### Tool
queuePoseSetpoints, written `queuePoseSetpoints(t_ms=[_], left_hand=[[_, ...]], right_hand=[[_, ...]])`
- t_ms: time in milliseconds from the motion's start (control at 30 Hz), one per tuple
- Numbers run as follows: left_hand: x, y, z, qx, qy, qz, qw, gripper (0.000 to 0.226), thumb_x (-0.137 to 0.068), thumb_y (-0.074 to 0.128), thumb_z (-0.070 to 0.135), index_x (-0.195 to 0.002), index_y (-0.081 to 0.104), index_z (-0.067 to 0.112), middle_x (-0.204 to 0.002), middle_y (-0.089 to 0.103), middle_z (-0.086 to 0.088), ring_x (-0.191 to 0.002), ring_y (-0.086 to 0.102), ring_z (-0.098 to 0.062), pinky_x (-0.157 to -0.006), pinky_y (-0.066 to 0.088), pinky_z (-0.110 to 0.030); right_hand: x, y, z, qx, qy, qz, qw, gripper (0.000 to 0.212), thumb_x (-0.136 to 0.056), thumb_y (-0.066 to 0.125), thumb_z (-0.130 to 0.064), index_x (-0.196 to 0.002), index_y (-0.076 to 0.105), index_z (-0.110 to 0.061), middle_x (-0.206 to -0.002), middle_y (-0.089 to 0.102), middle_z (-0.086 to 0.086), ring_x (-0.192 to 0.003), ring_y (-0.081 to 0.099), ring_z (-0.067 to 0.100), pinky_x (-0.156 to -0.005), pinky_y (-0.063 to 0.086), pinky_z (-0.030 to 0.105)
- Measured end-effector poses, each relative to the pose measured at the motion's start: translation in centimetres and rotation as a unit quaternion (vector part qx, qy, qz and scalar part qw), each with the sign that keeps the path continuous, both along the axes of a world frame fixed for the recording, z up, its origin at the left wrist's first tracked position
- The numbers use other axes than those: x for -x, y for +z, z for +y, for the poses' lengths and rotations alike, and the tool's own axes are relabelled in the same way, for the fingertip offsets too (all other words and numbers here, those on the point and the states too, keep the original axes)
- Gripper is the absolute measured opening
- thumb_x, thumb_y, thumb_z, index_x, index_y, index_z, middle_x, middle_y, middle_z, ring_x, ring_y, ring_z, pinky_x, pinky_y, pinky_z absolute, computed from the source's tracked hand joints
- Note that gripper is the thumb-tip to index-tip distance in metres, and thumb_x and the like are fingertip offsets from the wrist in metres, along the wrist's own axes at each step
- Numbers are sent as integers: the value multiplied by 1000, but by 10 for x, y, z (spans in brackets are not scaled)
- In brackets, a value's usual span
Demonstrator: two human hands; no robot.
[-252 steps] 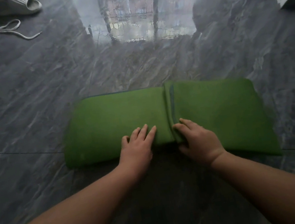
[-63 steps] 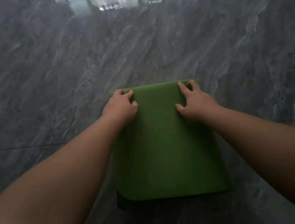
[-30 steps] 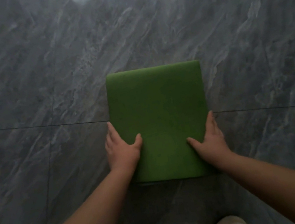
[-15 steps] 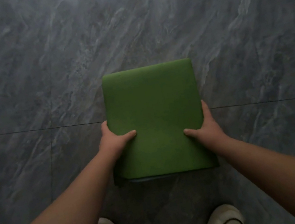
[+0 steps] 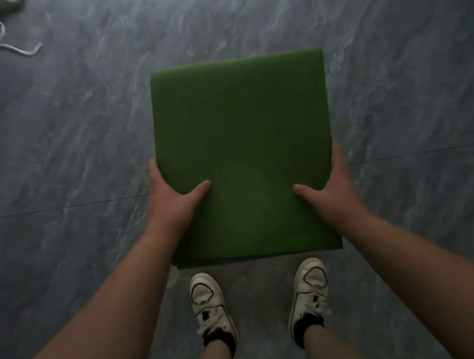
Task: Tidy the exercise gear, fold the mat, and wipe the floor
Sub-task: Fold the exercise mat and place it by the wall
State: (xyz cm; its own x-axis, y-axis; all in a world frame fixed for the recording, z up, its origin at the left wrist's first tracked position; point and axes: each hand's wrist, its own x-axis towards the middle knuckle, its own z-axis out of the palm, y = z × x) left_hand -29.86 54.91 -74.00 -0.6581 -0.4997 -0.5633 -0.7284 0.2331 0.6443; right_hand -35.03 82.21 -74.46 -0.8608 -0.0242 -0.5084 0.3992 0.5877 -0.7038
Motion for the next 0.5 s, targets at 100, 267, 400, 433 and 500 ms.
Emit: queuePoseSetpoints(t_ms=[100, 267, 400, 433, 500], left_hand=[[-3, 134, -5, 21, -2, 33, 999, 103, -73, 85, 35, -149, 14, 34, -148, 38, -3, -127, 45, -22, -107, 40, -43], [-17, 341, -11, 24, -19, 97, 995, 104, -73, 84, 36, -148, 12, 39, -152, 33, -3, -132, 43, -28, -107, 40, -50], [-34, 460, -5, 42, -55, 181, 981, 102, -76, 82, 31, -150, 12, 34, -150, 36, -2, -118, 41, -12, -95, 38, -34], [-39, 480, -2, 41, -67, 200, 977, 101, -76, 82, 31, -150, 13, 34, -148, 37, -1, -116, 41, -12, -94, 38, -33], [-45, 510, 7, 39, -96, 229, 968, 100, -75, 82, 33, -149, 15, 33, -144, 41, 1, -116, 45, -13, -93, 39, -33]], right_hand=[[-8, 131, -7, 9, -2, 19, 1000, 109, -80, 79, -25, -154, 2, -43, -156, 30, 0, -138, 40, 24, -115, 34, 48], [-27, 336, -10, 11, -16, 93, 995, 111, -79, 80, -26, -152, 0, -48, -158, 25, -3, -141, 33, 19, -116, 33, 51], [-57, 454, -1, 31, -44, 161, 985, 112, -77, 81, -22, -154, 3, -43, -158, 25, -3, -138, 33, 14, -114, 36, 49], [-68, 475, 4, 31, -56, 177, 982, 112, -77, 82, -22, -155, 3, -42, -157, 26, -3, -139, 34, 15, -114, 37, 50], [-88, 508, 16, 27, -80, 211, 974, 111, -76, 82, -21, -155, 6, -39, -156, 28, -4, -140, 35, 17, -114, 37, 51]])
